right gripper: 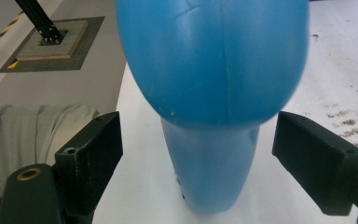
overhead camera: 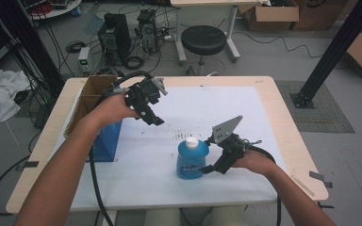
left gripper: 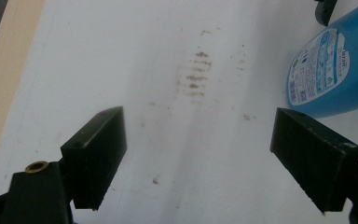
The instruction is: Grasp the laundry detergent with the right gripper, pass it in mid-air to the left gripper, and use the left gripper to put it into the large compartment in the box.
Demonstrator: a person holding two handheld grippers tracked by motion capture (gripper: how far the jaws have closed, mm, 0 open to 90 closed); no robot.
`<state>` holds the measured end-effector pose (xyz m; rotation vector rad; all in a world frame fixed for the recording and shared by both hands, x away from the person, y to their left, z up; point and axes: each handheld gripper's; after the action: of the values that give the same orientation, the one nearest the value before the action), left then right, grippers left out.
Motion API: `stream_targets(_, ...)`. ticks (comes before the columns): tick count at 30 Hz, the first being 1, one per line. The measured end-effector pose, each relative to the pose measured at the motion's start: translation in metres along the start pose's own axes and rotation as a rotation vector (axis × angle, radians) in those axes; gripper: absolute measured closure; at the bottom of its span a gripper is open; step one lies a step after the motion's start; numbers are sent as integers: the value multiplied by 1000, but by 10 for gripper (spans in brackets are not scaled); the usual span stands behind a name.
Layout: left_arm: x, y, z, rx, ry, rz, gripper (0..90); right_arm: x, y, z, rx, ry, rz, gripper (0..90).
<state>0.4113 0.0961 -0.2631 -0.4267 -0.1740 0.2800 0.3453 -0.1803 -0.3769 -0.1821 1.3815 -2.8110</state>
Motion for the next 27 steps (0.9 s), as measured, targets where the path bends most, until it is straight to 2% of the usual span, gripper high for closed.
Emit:
stream_targets(13, 0, 1, 0, -2, 0, -4, 192, 1, 1, -10, -37, 2, 3, 159)
stream_targets(27, 0, 1, -1, -5, -3, -4, 194, 2, 2, -22, -47, -5, 4, 162)
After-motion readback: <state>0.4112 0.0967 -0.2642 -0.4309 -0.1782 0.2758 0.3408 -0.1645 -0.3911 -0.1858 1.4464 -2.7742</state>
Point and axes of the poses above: each handheld gripper's, and its own axes: z roughly backward along the jaws, y roughly out of its underside, x roughly to its left, and after that the axes turned 1 degree about z, right-handed
